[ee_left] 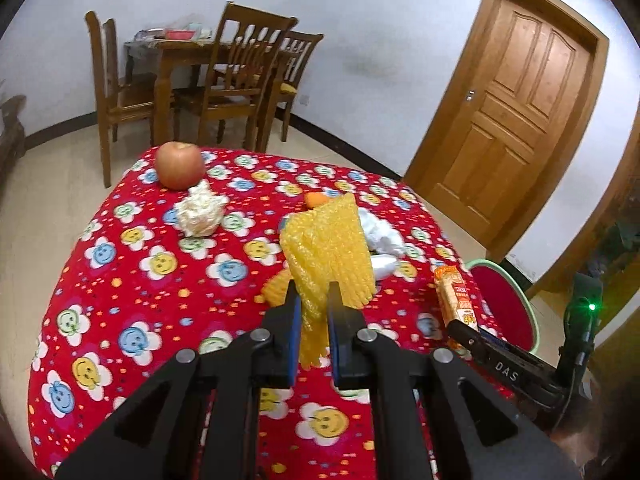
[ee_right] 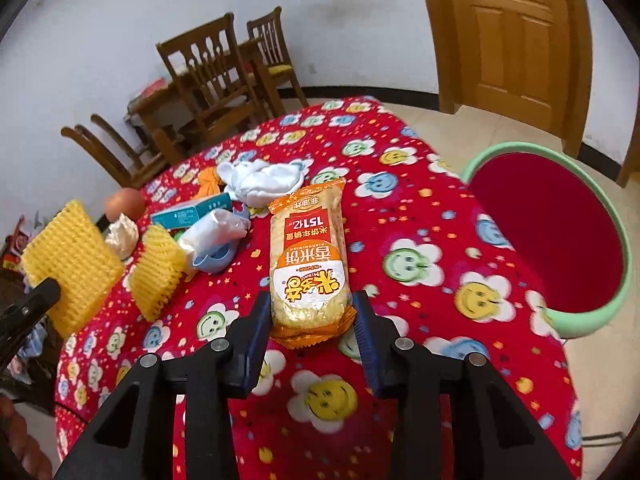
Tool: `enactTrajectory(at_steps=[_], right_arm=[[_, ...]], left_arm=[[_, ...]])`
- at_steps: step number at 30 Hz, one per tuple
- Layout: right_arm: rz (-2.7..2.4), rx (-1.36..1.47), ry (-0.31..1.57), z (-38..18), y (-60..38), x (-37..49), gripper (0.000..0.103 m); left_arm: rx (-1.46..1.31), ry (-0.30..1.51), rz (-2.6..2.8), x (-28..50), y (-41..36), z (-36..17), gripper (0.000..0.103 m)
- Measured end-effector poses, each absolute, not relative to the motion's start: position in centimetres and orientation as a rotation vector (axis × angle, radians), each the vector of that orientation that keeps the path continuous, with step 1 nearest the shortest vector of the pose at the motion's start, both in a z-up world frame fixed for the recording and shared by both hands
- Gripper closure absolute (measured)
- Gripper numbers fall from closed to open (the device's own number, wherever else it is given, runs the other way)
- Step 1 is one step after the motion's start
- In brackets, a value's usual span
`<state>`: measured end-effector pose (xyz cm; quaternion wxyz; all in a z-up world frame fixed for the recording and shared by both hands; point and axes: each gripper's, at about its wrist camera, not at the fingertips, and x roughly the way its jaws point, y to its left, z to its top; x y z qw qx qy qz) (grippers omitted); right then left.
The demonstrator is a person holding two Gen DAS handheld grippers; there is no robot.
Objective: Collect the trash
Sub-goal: 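Carry the snack bag over the red bin and open the right tool while left holds net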
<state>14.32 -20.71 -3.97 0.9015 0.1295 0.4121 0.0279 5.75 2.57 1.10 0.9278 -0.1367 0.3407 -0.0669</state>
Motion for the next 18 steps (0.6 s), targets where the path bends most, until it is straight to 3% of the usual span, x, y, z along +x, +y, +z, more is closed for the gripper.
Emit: enactTrajectory(at_steps=[18], right_arm=[[-0.123, 0.330, 0.732, -0.9, -29.1, 9.4, 0.063]], left_arm=[[-0.152, 0.701, -0.349, 8.0, -9.0, 2.6, 0.093]])
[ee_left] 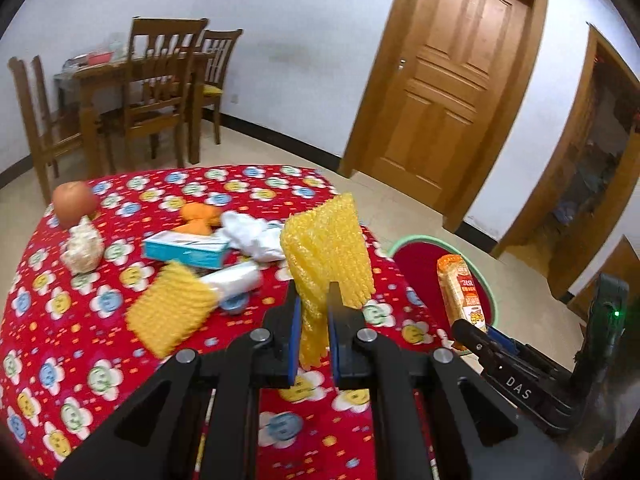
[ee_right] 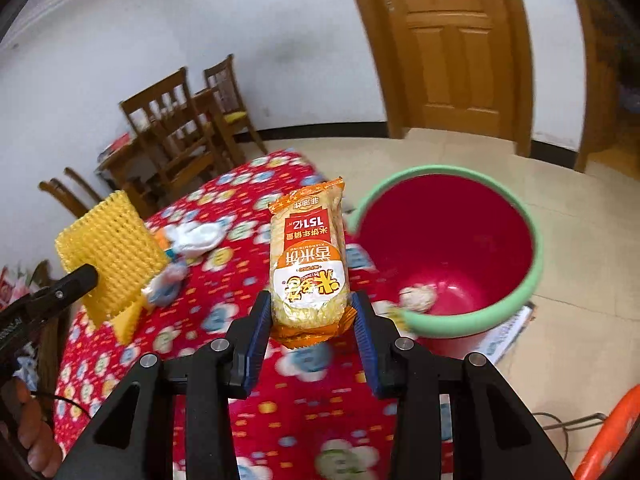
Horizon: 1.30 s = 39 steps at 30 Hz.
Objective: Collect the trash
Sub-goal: 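Carry the snack bag over the red bin and open the right tool while left holds net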
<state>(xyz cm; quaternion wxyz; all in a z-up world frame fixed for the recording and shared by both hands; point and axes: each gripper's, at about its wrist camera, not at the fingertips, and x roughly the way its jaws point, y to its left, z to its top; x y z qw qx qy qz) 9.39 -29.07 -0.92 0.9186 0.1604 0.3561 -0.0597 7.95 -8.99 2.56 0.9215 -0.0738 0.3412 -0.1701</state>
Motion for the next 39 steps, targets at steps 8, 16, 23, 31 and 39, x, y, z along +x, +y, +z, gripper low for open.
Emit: enactTrajectory(at_steps=[8, 16, 23, 31, 39], right_arm=[[-0.261, 0.361, 0.723, -1.8, -33.6, 9.3, 0.063], [-0.330, 0.395, 0.747, -3.4, -37.2, 9.5, 0.062], [-0.351, 0.422, 0.770, -4.7, -38.7, 10.0, 0.062], [-0.351, 0.440, 0.765, -4.8, -39.5, 9.6, 0.059], [-0.336, 0.468, 0.733, -4.2, -40.0, 8.5, 0.059]], left_arm=[[-0.118, 0.719, -0.419, 9.8, -13.2, 2.1, 0.093], [-0.094, 0.743, -0.461, 11.1, -16.3, 1.5, 0.093], [-0.074, 0.751, -0.470, 12.0, -17.7, 1.1, 0.093], [-0.069, 0.765, -0.475, 12.4, -18.9, 0.7, 0.093], [-0.059, 0.778, -0.480, 12.7, -19.8, 0.3, 0.093]])
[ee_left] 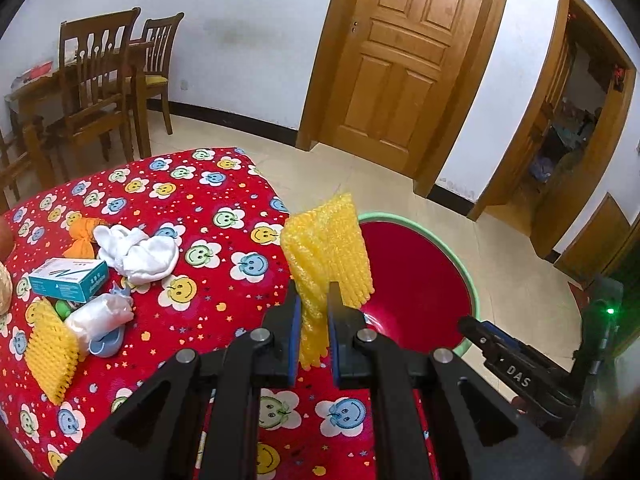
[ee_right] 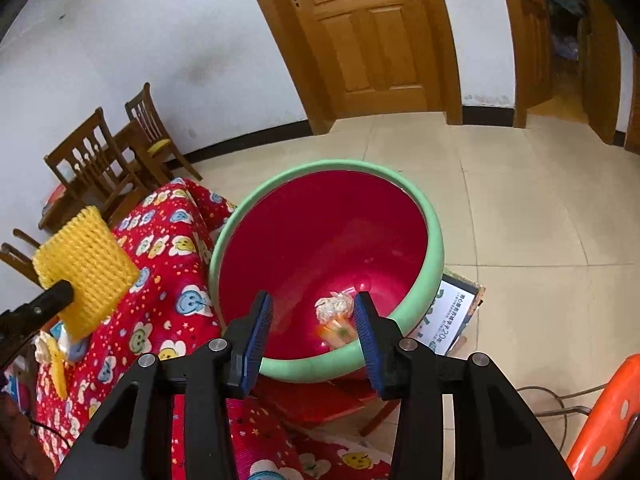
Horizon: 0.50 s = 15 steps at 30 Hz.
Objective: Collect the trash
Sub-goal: 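Carry the snack bag over the red bin and open the right tool while left holds net, then move the yellow foam net over the red bin and open the left tool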
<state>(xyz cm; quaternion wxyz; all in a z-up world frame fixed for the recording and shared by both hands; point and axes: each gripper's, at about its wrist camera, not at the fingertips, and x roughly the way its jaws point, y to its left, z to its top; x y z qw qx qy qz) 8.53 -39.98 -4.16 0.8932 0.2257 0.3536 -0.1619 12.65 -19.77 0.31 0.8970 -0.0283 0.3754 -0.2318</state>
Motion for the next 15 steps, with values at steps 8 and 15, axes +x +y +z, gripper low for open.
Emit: enactTrajectory(at_steps=[8, 15], right_arm=[[-0.342, 0.456, 0.682, -2.5, -39.6, 7.0, 0.058], [-0.371, 0.473, 0.651, -1.9, -40.2, 5.8, 0.053]], left_arm=[[-0.049, 0.784, -0.498, 13.0, -21.2, 0.0, 0.093], [-0.028, 0.789, -0.523, 13.3, -23.3, -0.8, 0.093]])
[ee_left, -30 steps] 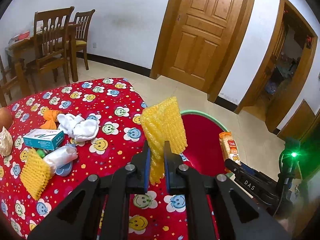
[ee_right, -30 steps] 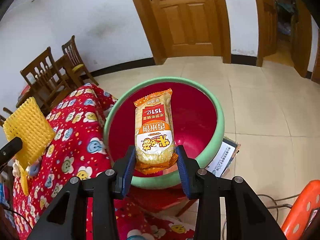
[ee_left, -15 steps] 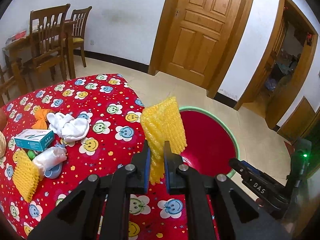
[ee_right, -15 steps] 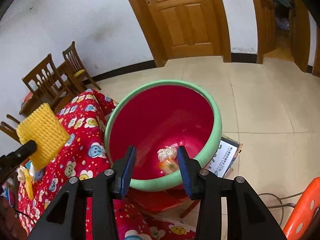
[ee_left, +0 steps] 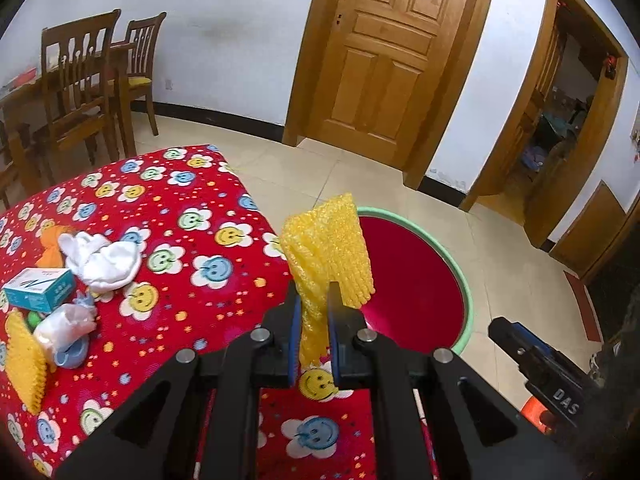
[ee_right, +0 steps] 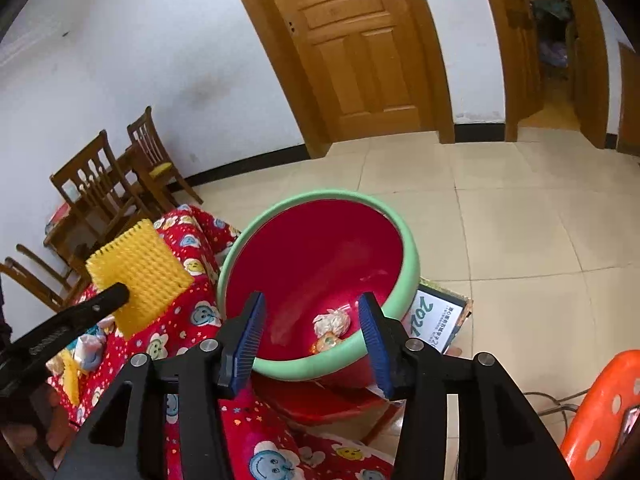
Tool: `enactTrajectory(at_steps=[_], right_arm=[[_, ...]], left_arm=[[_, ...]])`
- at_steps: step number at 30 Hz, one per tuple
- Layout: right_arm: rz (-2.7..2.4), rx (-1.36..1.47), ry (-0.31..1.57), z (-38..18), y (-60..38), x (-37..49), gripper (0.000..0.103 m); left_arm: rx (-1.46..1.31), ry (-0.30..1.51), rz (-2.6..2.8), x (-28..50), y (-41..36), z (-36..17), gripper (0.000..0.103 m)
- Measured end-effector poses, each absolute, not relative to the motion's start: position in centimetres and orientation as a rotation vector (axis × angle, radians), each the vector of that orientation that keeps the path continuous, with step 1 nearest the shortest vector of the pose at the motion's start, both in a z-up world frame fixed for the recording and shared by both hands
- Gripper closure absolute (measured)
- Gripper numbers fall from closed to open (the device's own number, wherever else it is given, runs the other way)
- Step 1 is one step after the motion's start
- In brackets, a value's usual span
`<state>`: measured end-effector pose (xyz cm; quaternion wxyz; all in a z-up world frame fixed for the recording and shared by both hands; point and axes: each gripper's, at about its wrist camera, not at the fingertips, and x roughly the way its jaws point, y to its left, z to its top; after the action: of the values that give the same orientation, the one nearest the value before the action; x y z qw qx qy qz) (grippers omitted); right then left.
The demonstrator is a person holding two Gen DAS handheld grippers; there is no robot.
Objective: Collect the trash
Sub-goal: 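Move the yellow foam net over the red bin and open the left tool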
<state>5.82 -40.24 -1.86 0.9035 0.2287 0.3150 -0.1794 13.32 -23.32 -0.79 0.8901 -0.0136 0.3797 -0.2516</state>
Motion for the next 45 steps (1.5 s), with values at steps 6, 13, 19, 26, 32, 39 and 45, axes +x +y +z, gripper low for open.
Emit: enactTrajectory(at_steps=[6, 13, 19, 26, 32, 39, 45], right_arm=[[-0.398, 0.492, 0.660, -2.4, -41.0, 5.3, 0.052], [-0.415, 0.517, 0.670, -2.9, -41.6, 4.9, 0.052], [-0.411, 0.524, 0.670, -2.8, -41.5, 5.0, 0.051], [-0.399, 0.522, 0.665, -2.4, -41.2, 4.8, 0.047], [-0.380, 0.517, 0.653, -1.9, -40.4, 4.6, 0.046], [-0.335, 0.499, 0.650, -1.1, -38.6, 4.4, 0.046], [-0.292, 0.485, 0.652, -0.7, -36.9, 4.5, 0.042]], left_arm=[[-0.008, 0.811, -0.537, 14.1, -25.3, -1.9, 0.093], [0.025, 0.842, -0.541, 14.7, -27.1, -3.0, 0.087], [0.055, 0.833, -0.530, 14.2, -27.2, -3.0, 0.062], [0.037, 0.827, -0.510, 13.7, -25.9, -2.2, 0.056], [0.015, 0.819, -0.486, 13.0, -24.0, -1.3, 0.056], [-0.009, 0.792, -0.449, 11.6, -21.1, 0.1, 0.047], [-0.011, 0.801, -0.385, 11.0, -18.1, 0.5, 0.045]])
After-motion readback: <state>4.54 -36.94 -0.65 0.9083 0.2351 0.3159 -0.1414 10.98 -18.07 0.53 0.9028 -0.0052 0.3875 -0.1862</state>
